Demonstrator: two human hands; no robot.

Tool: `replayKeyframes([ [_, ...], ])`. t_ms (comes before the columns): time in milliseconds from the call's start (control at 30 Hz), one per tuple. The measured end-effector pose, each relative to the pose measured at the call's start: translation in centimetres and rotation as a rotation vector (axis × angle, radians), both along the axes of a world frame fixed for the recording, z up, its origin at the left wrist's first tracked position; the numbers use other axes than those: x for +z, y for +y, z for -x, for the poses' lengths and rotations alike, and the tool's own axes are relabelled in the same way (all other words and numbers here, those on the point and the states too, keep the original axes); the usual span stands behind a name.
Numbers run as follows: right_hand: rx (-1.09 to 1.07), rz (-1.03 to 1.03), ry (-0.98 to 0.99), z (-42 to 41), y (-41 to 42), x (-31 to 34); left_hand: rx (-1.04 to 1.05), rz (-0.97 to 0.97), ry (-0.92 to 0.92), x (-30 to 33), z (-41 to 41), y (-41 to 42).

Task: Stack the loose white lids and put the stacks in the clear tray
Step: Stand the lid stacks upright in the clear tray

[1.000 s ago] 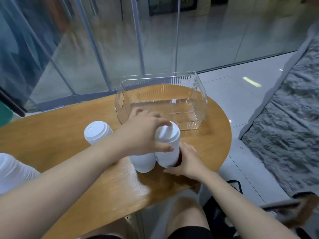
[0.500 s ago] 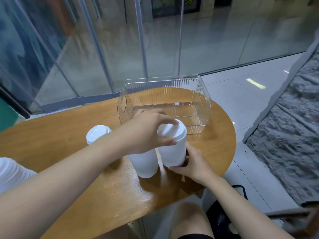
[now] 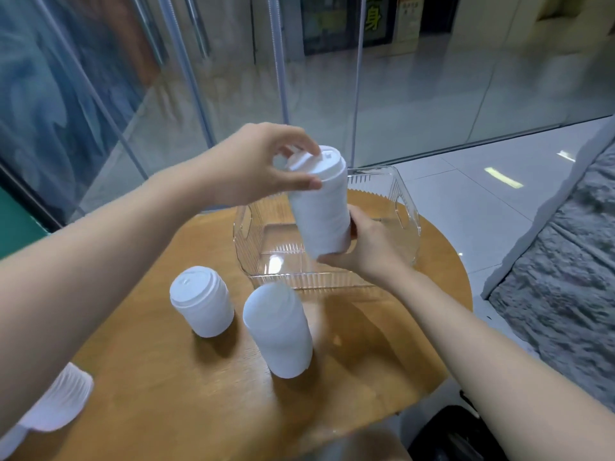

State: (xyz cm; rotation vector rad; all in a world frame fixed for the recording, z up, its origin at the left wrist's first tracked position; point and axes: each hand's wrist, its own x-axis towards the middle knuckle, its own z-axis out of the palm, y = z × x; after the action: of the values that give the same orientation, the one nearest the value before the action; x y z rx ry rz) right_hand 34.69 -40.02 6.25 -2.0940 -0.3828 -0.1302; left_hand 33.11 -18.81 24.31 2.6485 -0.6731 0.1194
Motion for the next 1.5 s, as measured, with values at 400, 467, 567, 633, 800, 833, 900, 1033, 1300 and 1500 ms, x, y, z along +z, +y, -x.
replayKeyframes([
  [400,0.058,-0.058,0.147,-10.4,6.6,-2.6,0.125,-0.038,0.026,-4.2,-10.2,5.3],
  [467,0.07,-0.059,0.179,-11.7,7.4,-3.5,0.14,-0.034,0.042,-5.2,-11.4,6.1],
  [567,0.097,-0.04,0.211,-13.5,8.7,-4.6,0.154,-0.051,0.05,-6.6,-13.0,7.4],
  [633,0.118,-0.029,0.229,-14.6,9.7,-5.4,0.165,-0.061,0.048,-7.6,-14.0,8.3],
  [800,0.143,-0.007,0.235,-16.4,11.6,-7.8,0.187,-0.079,0.062,-9.9,-15.7,9.7],
  [833,0.141,0.002,0.238,-16.7,11.7,-8.3,0.184,-0.079,0.068,-10.2,-16.0,9.8],
  [900,0.137,0.023,0.233,-17.1,11.9,-9.1,0.181,-0.079,0.079,-11.0,-16.4,9.9],
  [1033,0.141,0.054,0.229,-17.2,12.4,-9.6,0.182,-0.082,0.075,-12.1,-16.7,10.3],
  [1300,0.114,0.22,0.208,-16.5,11.5,-7.9,0.186,-0.095,0.086,-12.6,-16.3,10.2],
  [1500,0.082,0.317,0.176,-14.1,8.3,-3.8,0.199,-0.166,0.09,-10.7,-14.1,10.3],
])
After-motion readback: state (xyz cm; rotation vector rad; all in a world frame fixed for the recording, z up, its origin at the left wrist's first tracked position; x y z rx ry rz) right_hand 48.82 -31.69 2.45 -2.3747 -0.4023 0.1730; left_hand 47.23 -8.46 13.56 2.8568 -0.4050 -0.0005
